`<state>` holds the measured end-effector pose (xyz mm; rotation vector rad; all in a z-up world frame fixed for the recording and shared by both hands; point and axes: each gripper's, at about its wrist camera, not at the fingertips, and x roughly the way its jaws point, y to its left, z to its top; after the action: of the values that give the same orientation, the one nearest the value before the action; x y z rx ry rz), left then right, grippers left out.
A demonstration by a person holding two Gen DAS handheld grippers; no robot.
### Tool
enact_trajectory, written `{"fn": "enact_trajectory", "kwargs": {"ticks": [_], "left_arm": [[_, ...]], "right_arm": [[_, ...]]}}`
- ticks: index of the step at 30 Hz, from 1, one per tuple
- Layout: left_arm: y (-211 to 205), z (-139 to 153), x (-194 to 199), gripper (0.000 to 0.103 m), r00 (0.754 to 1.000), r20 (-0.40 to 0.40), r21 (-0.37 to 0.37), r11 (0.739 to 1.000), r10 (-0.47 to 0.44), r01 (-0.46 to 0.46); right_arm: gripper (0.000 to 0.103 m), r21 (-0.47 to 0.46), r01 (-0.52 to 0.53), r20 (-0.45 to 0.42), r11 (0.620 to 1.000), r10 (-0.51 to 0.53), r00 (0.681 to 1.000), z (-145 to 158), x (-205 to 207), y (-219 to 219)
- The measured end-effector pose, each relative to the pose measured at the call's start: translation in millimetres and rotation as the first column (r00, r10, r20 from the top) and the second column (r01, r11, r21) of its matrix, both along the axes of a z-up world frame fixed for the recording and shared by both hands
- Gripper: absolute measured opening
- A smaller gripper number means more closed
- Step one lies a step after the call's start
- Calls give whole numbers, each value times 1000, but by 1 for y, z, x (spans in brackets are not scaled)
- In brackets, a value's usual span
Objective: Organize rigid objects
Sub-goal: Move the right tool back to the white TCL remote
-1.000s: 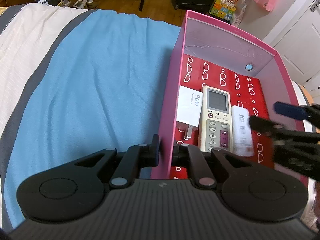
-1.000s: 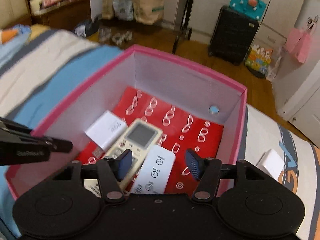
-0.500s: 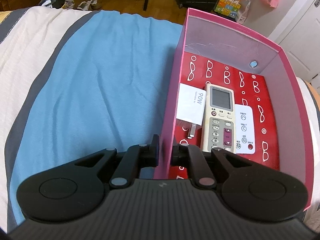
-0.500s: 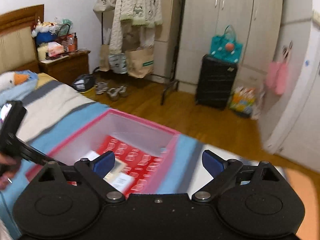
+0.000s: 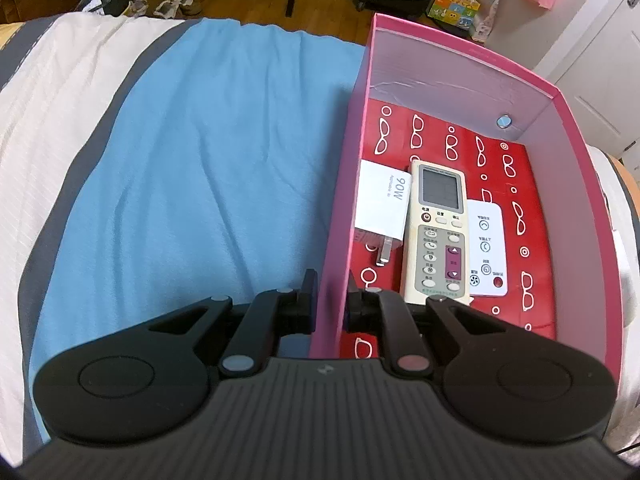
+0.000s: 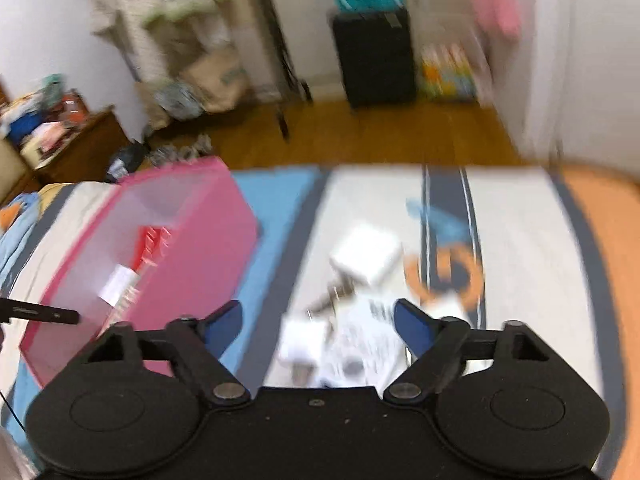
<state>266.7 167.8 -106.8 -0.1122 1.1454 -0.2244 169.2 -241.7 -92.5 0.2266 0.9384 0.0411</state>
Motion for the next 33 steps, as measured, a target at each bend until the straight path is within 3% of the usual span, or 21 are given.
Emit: {"fn": "enact_trajectory", "kwargs": {"ticks": [1, 3, 6, 10, 13, 15, 23, 28, 33], "left_arm": [[-1, 0, 0, 12, 1000, 1, 11, 1000, 2, -2], [-4, 0, 0, 12, 1000, 8, 33, 999, -1, 1], [-9, 0, -2, 11, 1000, 22, 63, 998, -9, 8], [-11, 1, -4, 6, 999, 27, 72, 997, -26, 24], [-12, 1, -5, 5, 999, 27, 79, 996, -41, 39], [-12, 1, -5, 5, 999, 23, 74, 996, -45, 43], [-11, 2, -5, 5, 997, 12, 65, 995, -76, 75], [-9, 2, -3, 6, 995, -1, 45, 994, -101, 101], [-8, 1, -4, 6, 995, -2, 40, 994, -100, 100]], "right_arm": [[75, -31, 8, -31, 999, -9, 999, -8, 3, 2], [75, -80, 13, -53, 997, -17, 998, -17, 8, 7], [72, -73, 33, -84, 997, -39, 996, -28, 17, 7], [71, -169, 24, -130, 985, -47, 990, -48, 28, 12], [67, -206, 5, -120, 979, -30, 992, -44, 25, 17], [58, -216, -12, -107, 976, -12, 994, -39, 21, 20], [38, -103, 16, -99, 995, -26, 995, -33, 19, 7], [24, 32, 59, -87, 998, -56, 995, -24, 7, -6], [21, 54, 65, -68, 996, -61, 996, -18, 3, -5]]}}
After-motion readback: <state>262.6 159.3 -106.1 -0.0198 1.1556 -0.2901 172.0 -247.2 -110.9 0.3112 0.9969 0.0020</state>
